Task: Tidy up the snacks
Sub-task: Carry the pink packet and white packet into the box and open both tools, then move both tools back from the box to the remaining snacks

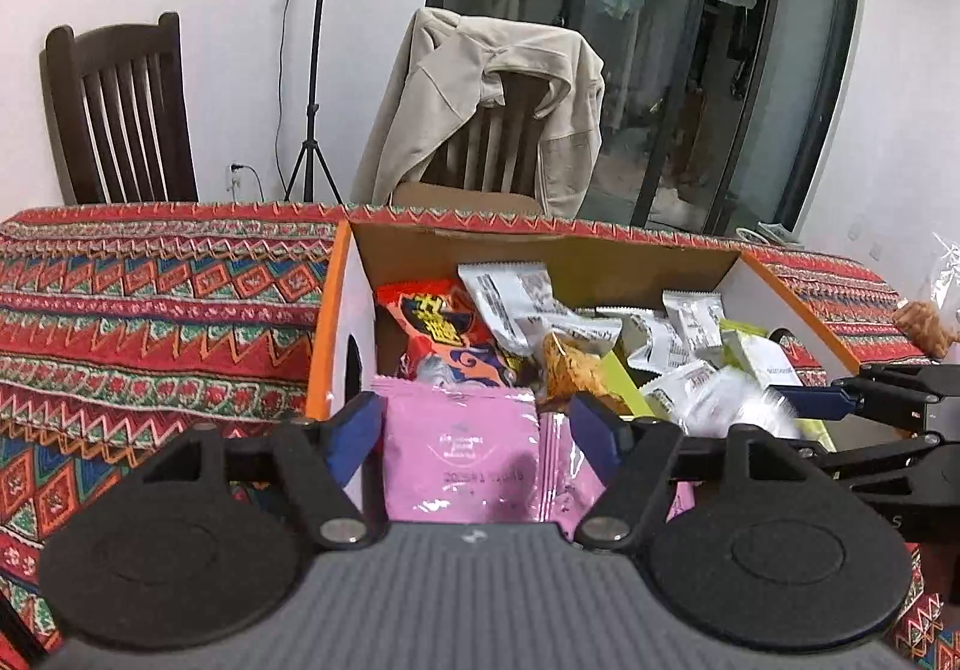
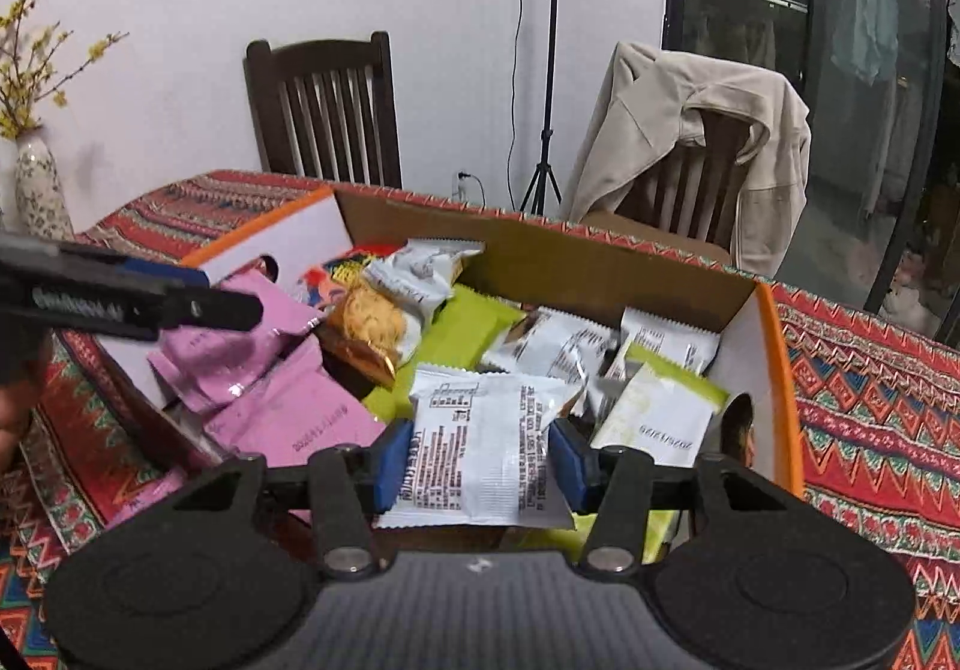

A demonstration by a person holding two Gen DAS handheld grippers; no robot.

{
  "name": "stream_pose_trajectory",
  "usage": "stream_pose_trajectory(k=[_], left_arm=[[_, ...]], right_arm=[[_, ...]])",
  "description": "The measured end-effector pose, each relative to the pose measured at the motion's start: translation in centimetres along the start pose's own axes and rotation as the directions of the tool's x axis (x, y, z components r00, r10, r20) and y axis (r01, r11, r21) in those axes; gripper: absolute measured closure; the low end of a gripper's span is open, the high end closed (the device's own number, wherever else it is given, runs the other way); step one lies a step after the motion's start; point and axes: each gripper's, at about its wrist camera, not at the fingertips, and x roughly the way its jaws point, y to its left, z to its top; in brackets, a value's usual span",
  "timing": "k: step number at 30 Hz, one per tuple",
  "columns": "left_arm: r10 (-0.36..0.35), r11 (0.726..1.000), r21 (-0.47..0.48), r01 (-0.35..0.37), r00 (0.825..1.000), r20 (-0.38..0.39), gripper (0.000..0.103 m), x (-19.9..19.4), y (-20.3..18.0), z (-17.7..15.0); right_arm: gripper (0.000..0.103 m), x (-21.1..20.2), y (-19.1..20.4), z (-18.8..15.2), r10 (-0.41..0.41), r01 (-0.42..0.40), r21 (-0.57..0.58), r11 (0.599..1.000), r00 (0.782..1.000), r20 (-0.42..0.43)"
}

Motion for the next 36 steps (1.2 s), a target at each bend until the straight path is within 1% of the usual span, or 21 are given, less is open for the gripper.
stream_pose_trajectory(k=[4,9,10,14,15,18,20,23,24,26,27,29,33,36], left_arm=[[0.003,1.0,-0.004,-0.003,1.0,0.022,0.031,-1.7,-0.2,0.4],[-0.008,0.999,0.045,0.005,0.998,0.069,0.031,-6.1,-1.3,0.6],[-0.013,0.998,0.054,0.008,0.997,0.08,0.029,-7.1,-1.5,0.6],[-0.041,0.995,0.092,0.03,0.992,0.123,0.024,-11.9,-2.6,0.0],[-0.048,0.994,0.101,0.035,0.99,0.134,0.022,-13.2,-2.8,-0.3],[-0.057,0.992,0.122,0.039,0.987,0.153,0.02,-16.7,-3.3,-1.7],[-0.071,0.991,0.126,0.05,0.983,0.167,0.018,-19.4,-3.6,-3.2],[-0.09,0.989,0.136,0.066,0.979,0.182,0.016,-22.6,-4.3,-5.3],[-0.092,0.987,0.144,0.065,0.977,0.19,0.015,-23.7,-4.7,-6.0],[-0.084,0.987,0.149,0.052,0.972,0.219,0.01,-25.9,-5.4,-7.7],[-0.08,0.988,0.148,0.047,0.97,0.23,0.008,-26.7,-5.7,-8.4],[-0.08,0.987,0.153,0.043,0.967,0.24,0.007,-28.3,-6.4,-10.3],[-0.063,0.993,0.108,0.04,0.974,0.219,0.006,-30.1,-6.9,-13.9],[-0.06,0.997,0.066,0.049,0.982,0.177,0.005,-30.8,-6.9,-16.6]], right_arm=[[0.053,-1.0,0.0,0.3,-0.005,0.005,0.001,1.0,1.0,0.025],[0.05,-5.0,0.1,1.1,-0.02,0.021,-0.009,1.0,0.996,0.085],[0.047,-6.1,0.3,1.1,-0.025,0.027,-0.016,1.0,0.995,0.096],[0.046,-10.6,1.0,1.2,-0.035,0.041,-0.04,0.998,0.99,0.138],[0.046,-11.9,1.3,1.1,-0.038,0.045,-0.047,0.998,0.988,0.15],[0.041,-15.7,1.9,0.5,-0.044,0.055,-0.06,0.997,0.982,0.184],[0.038,-18.3,2.4,-0.2,-0.045,0.06,-0.066,0.996,0.978,0.205],[0.037,-22.0,2.8,-1.8,-0.05,0.067,-0.066,0.996,0.974,0.222],[0.035,-23.1,3.0,-2.6,-0.053,0.069,-0.066,0.995,0.973,0.225],[0.026,-25.2,3.8,-4.2,-0.059,0.077,-0.069,0.995,0.971,0.231],[0.025,-26.1,4.2,-5.1,-0.059,0.077,-0.071,0.994,0.971,0.232],[0.024,-27.8,5.0,-7.0,-0.052,0.07,-0.071,0.995,0.971,0.233],[0.022,-29.8,6.6,-11.0,-0.04,0.051,-0.049,0.998,0.976,0.212],[0.022,-30.4,7.5,-14.3,-0.034,0.037,-0.007,0.999,0.98,0.196]])
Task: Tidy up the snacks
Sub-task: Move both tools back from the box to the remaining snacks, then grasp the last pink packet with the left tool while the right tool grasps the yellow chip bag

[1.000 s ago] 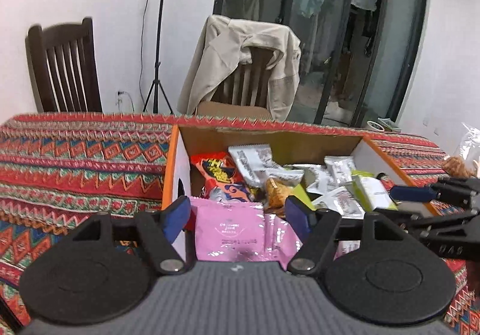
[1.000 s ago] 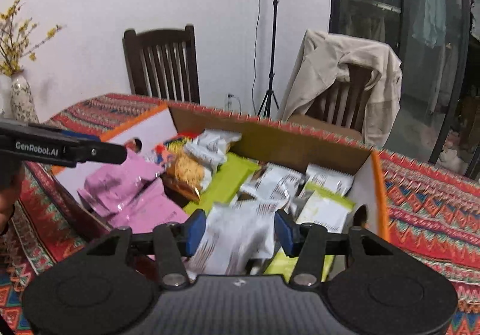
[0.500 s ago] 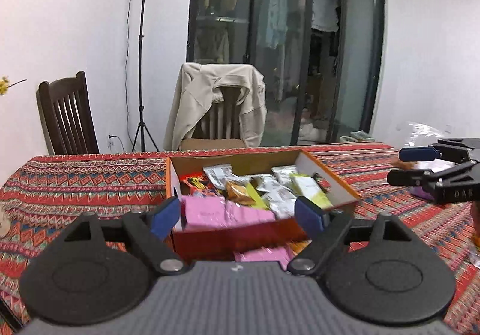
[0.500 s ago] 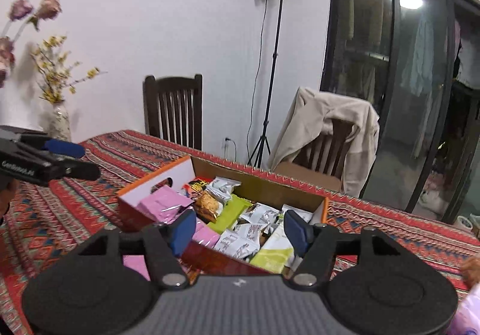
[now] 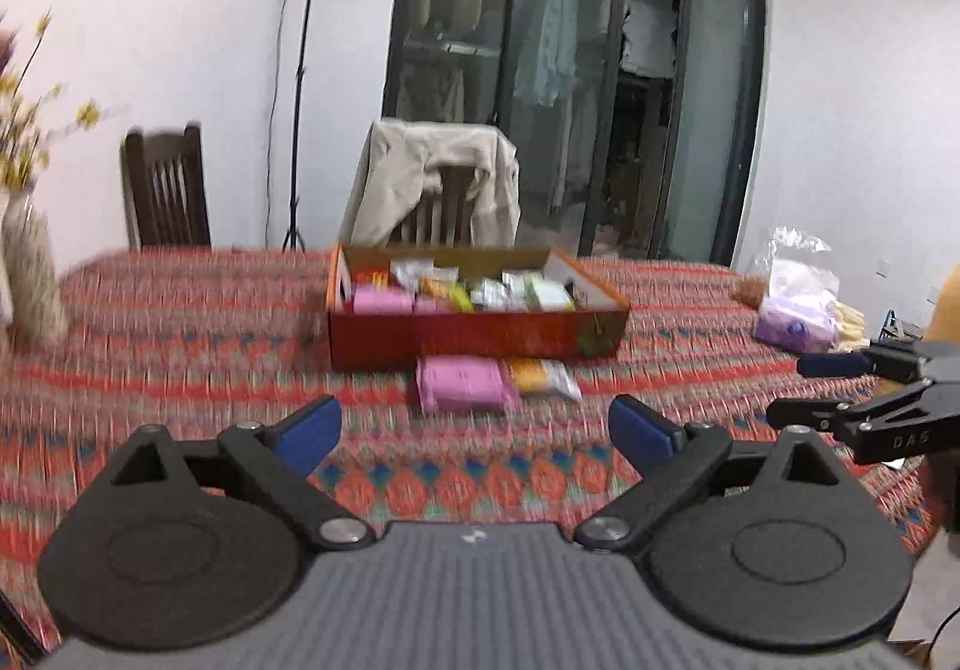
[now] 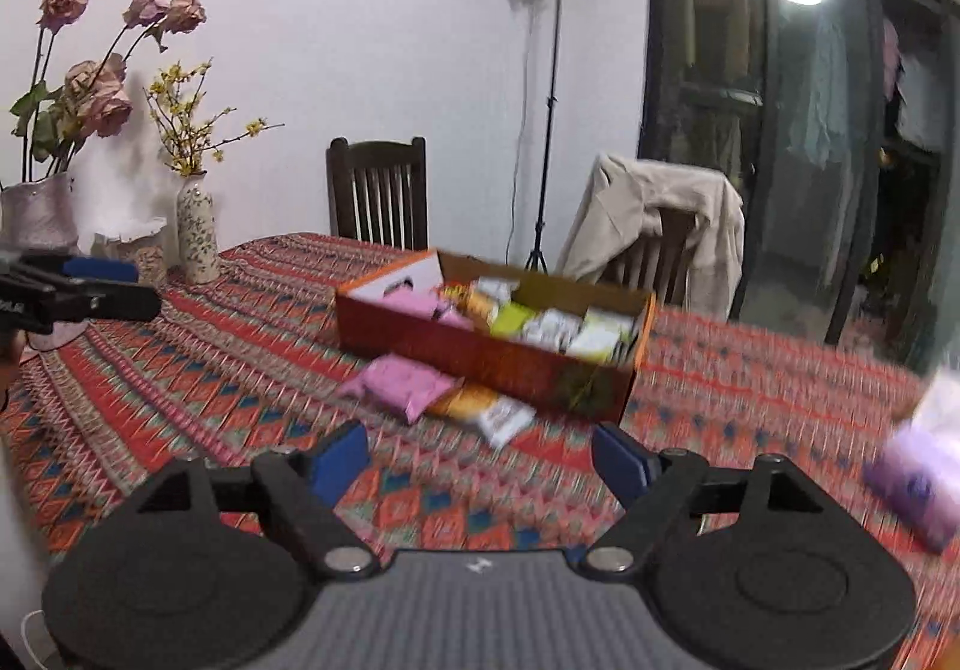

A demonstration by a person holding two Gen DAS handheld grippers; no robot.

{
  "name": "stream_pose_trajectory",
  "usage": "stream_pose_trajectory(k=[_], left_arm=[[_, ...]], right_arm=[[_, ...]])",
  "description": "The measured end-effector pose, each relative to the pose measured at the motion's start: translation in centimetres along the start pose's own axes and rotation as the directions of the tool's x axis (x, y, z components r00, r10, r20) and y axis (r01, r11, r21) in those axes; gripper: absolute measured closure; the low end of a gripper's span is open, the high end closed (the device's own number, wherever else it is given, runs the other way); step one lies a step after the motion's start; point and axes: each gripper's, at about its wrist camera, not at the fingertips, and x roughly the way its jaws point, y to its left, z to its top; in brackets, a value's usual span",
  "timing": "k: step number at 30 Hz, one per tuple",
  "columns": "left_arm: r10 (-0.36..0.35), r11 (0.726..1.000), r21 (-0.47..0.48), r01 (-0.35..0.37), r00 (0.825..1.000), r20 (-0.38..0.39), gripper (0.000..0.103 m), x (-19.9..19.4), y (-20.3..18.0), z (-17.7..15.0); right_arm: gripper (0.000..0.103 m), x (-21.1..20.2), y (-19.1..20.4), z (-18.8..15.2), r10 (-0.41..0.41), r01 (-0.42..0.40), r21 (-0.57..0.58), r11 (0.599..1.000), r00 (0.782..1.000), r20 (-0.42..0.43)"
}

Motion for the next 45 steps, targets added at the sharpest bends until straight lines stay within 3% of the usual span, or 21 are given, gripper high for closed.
stream_pose_trajectory(k=[4,9,19,25,29,34,38,42,45], left_arm=[[0.028,0.999,-0.014,-0.028,0.999,-0.045,0.005,-0.8,0.0,-2.5],[0.064,0.998,0.004,-0.064,0.995,-0.076,0.005,-0.5,-0.2,-4.0],[0.061,0.998,0.04,-0.058,0.995,-0.084,0.004,1.7,-0.3,-4.0],[0.044,0.999,0.005,-0.044,0.992,-0.115,0.002,7.0,0.6,-2.6],[0.028,0.997,-0.066,-0.041,0.982,-0.186,0.001,13.4,1.5,-1.4],[0.05,0.998,0.057,-0.041,0.984,-0.169,0.0,20.6,-0.2,0.6],[0.037,0.998,0.062,-0.024,0.976,-0.215,0.0,25.8,-0.7,1.4],[0.073,0.996,0.072,-0.058,0.971,-0.227,0.001,27.7,-0.2,1.2],[0.053,0.998,0.05,-0.042,0.972,-0.229,0.015,27.0,1.0,0.8]], right_arm=[[0.021,-0.9,0.8,-3.9,0.027,-0.025,0.068,0.997,0.999,-0.029],[0.021,-0.7,2.1,-6.9,0.023,-0.017,0.074,0.997,0.996,-0.085],[0.021,0.0,2.7,-7.4,0.041,-0.034,0.076,0.997,0.995,-0.09],[0.021,2.5,1.2,-7.3,0.034,-0.024,0.082,0.996,0.992,-0.124],[0.021,4.5,0.1,-6.8,0.035,-0.024,0.089,0.996,0.991,-0.127],[0.021,7.6,-1.4,-6.4,0.02,-0.008,0.073,0.997,0.986,-0.164],[0.021,9.7,-2.7,-5.5,0.005,0.002,0.038,0.999,0.984,-0.18],[0.021,11.7,-3.9,-4.1,-0.006,0.006,0.002,1.0,0.983,-0.184],[0.021,13.2,-4.4,-3.0,0.011,-0.017,-0.029,0.999,0.982,-0.19]])
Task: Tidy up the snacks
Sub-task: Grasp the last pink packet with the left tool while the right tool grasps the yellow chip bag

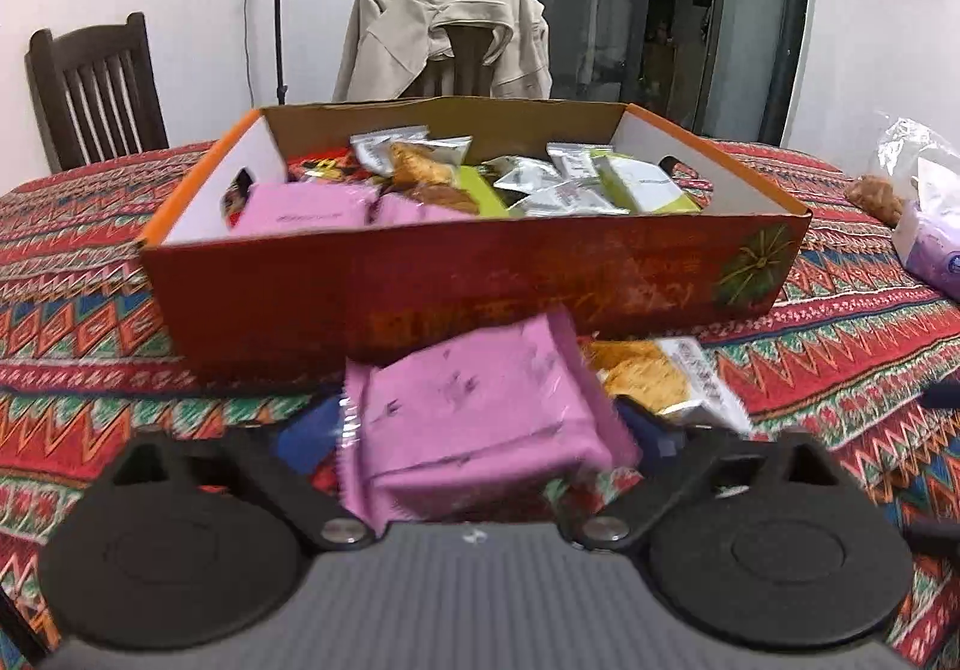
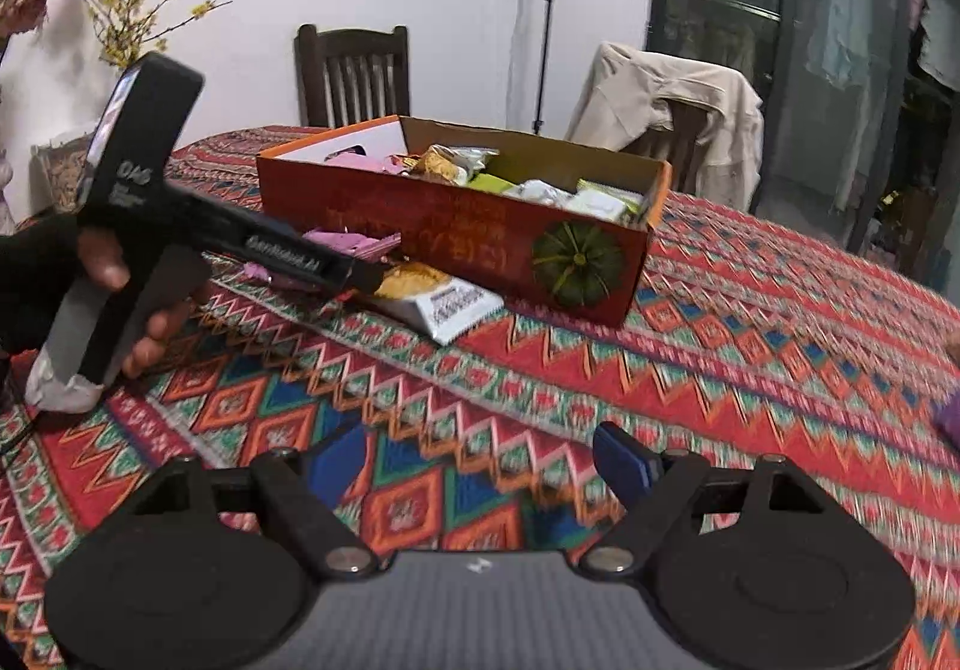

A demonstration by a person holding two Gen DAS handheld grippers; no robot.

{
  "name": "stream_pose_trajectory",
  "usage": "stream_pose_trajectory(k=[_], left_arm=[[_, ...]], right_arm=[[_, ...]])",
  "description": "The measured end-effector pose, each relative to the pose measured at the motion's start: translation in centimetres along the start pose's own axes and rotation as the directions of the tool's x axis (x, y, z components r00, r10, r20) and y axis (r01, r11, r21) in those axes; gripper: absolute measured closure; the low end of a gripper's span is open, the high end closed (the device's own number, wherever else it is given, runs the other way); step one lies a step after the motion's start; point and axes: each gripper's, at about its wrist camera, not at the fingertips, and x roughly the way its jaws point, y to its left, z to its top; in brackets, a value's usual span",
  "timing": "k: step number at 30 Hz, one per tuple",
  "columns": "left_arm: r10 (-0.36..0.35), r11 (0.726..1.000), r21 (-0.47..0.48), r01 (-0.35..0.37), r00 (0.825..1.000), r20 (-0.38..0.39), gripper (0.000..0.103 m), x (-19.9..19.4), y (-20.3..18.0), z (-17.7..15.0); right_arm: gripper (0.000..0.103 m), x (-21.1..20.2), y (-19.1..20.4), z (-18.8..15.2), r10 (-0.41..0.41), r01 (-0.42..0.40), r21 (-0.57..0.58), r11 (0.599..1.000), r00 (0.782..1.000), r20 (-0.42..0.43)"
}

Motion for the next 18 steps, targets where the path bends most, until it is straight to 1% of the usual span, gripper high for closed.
stream_pose_trajectory(k=[1,3,6,8,11,13,15,18], left_arm=[[-0.012,1.0,0.007,0.012,1.0,0.008,0.022,-0.4,0.3,-0.2],[-0.029,0.999,0.024,0.028,0.999,0.025,0.027,-1.4,0.9,-0.5],[-0.031,0.999,0.027,0.03,0.999,0.022,0.03,-2.2,1.7,-1.0],[-0.037,0.999,0.029,0.037,0.999,0.023,0.031,-3.0,2.0,-1.4],[-0.072,0.997,0.018,0.071,0.997,0.032,0.028,-4.1,2.6,-1.7],[-0.093,0.996,0.017,0.093,0.995,0.04,0.016,-4.7,2.9,-1.9],[-0.1,0.995,0.024,0.099,0.993,0.062,0.016,-4.9,2.9,-1.9],[-0.115,0.993,0.035,0.113,0.992,0.054,0.011,-3.9,2.8,-1.8]], right_arm=[[0.021,0.5,-0.2,0.6,0.013,-0.013,-0.01,1.0,1.0,0.0],[0.021,1.8,-0.7,1.8,0.051,-0.051,-0.023,0.998,0.999,0.004],[0.021,4.4,-1.0,3.9,0.106,-0.106,-0.072,0.992,0.994,-0.004],[0.021,6.3,-0.6,5.1,0.114,-0.117,-0.121,0.986,0.993,-0.025],[0.021,9.1,0.4,6.5,0.168,-0.177,-0.205,0.963,0.984,-0.057],[0.022,10.7,1.0,7.2,0.198,-0.214,-0.243,0.946,0.976,-0.088],[0.022,11.8,1.7,7.6,0.191,-0.214,-0.294,0.932,0.976,-0.103],[0.022,12.5,2.5,8.2,0.195,-0.219,-0.334,0.917,0.975,-0.104]])
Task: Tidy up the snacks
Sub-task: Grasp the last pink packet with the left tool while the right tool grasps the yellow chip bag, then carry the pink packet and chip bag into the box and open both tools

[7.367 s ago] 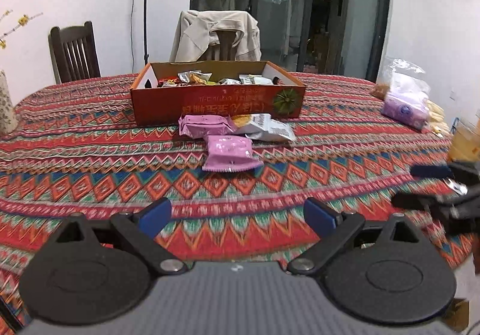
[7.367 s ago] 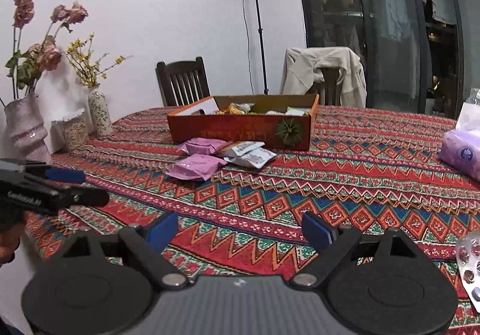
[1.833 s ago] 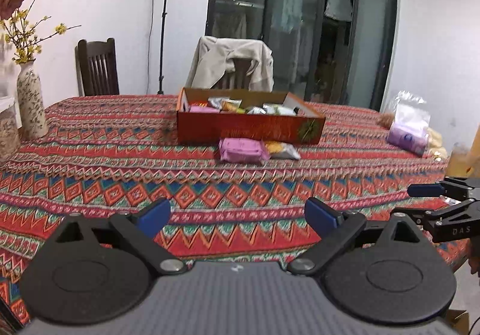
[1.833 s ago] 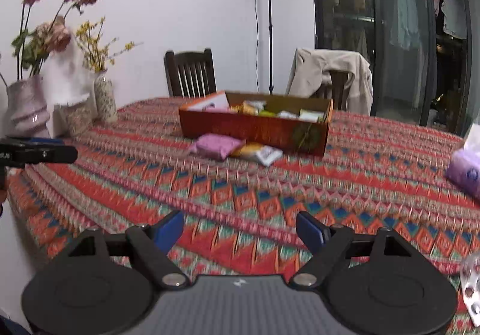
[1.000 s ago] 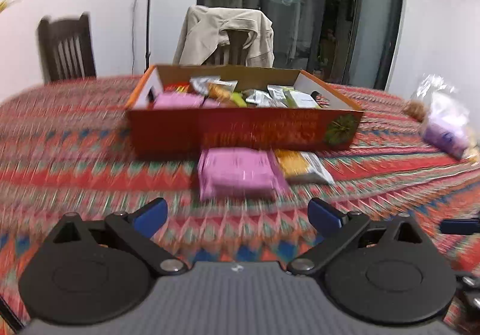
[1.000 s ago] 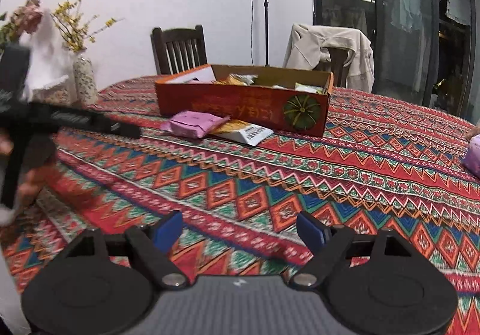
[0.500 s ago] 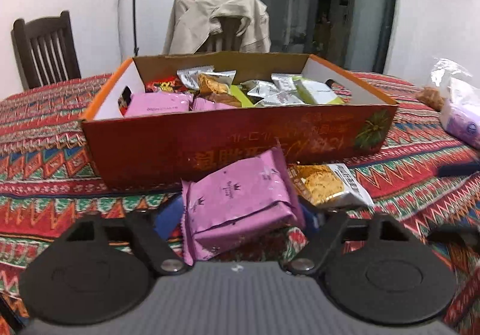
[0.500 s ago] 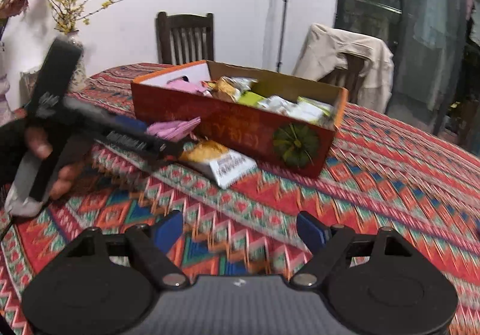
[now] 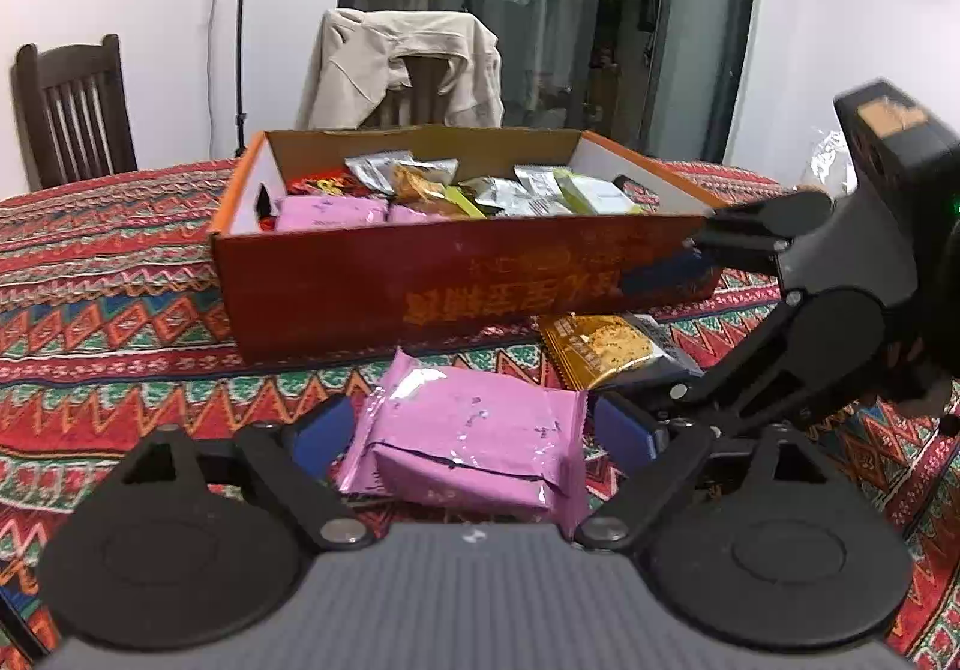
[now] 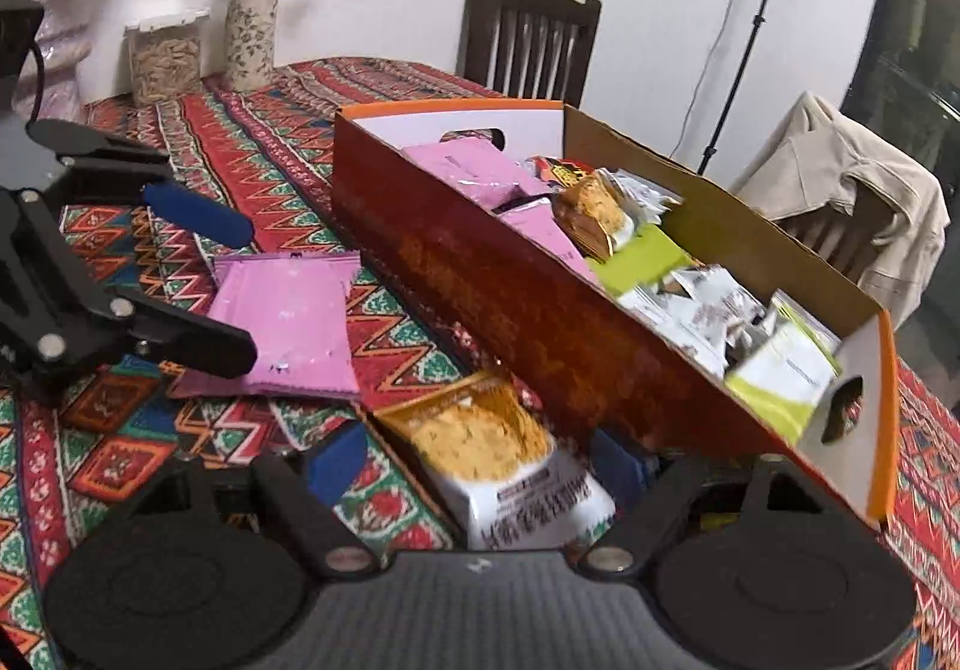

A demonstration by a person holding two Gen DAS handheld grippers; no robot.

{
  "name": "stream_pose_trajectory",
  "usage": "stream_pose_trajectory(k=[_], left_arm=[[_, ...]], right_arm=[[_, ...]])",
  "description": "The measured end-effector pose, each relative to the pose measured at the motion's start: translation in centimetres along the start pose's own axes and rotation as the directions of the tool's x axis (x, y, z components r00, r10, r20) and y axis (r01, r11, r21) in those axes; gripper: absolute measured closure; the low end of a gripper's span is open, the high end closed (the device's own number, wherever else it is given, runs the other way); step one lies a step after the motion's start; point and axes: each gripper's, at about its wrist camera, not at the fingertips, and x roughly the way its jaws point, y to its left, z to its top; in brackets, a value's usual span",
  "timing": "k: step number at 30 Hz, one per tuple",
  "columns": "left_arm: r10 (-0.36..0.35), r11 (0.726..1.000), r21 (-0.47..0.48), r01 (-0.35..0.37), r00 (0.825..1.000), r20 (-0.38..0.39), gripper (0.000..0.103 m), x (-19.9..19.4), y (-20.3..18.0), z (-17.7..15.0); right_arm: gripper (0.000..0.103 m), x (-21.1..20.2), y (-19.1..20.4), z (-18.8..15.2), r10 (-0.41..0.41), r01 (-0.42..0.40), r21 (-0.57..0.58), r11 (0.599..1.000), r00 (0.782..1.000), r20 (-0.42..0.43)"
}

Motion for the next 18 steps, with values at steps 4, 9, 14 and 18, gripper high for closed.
stream_pose_trajectory(k=[4,9,14,18], left_arm=[[-0.005,1.0,-0.017,0.004,0.999,-0.054,0.001,1.4,0.3,-0.2],[-0.002,0.997,-0.072,-0.003,0.998,-0.068,0.01,1.7,1.2,-0.1],[0.031,0.998,-0.046,-0.034,0.998,-0.056,0.035,0.5,0.3,-0.7],[0.021,0.999,-0.034,-0.024,0.997,-0.072,0.037,-2.1,-1.1,-2.1]], right_arm=[[0.021,0.4,-0.4,0.4,0.054,-0.055,-0.014,0.998,0.998,-0.012],[0.028,1.0,-2.5,-0.4,0.15,-0.148,0.149,0.978,0.989,0.001],[0.057,-0.8,-2.1,-1.7,0.055,-0.053,0.255,0.966,0.998,-0.001],[0.059,-3.6,-0.3,-4.0,-0.035,0.038,0.303,0.952,0.999,-0.015]])
